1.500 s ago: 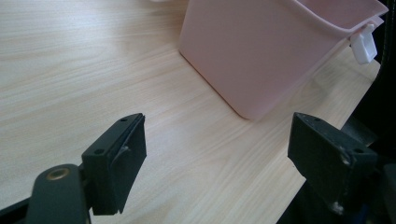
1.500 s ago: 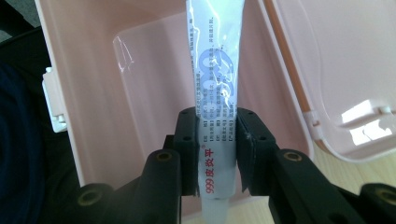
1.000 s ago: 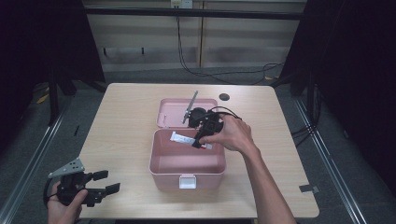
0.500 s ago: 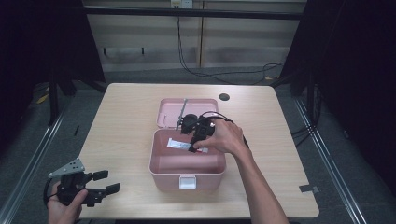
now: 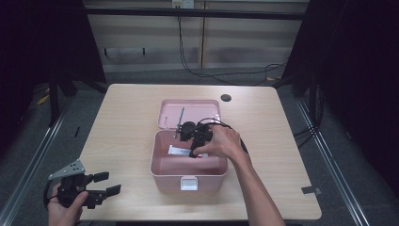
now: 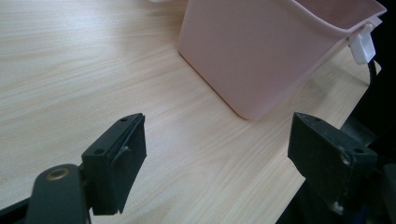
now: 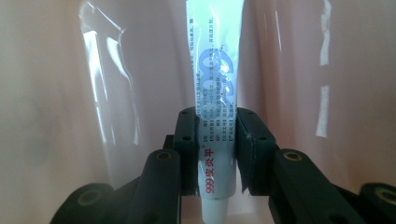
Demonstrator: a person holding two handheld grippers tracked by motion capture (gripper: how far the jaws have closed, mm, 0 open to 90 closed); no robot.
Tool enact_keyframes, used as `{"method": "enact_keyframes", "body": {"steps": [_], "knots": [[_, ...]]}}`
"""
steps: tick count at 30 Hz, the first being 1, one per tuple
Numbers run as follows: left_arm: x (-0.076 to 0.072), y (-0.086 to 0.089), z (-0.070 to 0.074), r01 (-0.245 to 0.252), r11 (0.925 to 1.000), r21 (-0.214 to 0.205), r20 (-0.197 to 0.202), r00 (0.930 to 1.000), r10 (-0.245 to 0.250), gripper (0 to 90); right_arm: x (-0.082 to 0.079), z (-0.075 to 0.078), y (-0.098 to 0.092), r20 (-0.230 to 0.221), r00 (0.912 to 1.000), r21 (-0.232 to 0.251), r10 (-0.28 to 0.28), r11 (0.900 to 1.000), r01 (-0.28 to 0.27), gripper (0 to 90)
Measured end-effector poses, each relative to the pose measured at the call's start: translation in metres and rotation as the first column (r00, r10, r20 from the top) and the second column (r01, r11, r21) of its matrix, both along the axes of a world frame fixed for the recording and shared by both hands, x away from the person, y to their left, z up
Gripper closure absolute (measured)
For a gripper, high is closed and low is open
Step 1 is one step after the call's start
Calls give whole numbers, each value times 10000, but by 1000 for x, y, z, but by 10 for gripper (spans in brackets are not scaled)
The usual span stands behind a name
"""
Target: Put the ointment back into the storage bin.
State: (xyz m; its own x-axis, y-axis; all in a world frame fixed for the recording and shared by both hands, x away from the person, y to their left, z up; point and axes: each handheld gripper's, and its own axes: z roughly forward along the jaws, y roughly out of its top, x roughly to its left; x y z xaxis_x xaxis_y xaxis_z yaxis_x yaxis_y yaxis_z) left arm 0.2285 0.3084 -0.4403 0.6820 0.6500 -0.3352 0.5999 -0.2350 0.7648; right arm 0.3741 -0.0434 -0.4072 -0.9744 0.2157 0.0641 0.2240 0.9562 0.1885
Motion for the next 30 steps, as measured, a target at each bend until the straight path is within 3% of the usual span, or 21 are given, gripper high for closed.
{"method": "enact_keyframes", "body": {"steps": [12,30], "knots": [[0,0,0,15,10000,-2,-15,10000,-15,194,-1,-14,8,159,9996,-328,251,9992,-246,715],[0,0,0,12,10000,-13,2,10000,-12,193,-2,-17,17,276,9989,-558,379,9978,-363,714]]}}
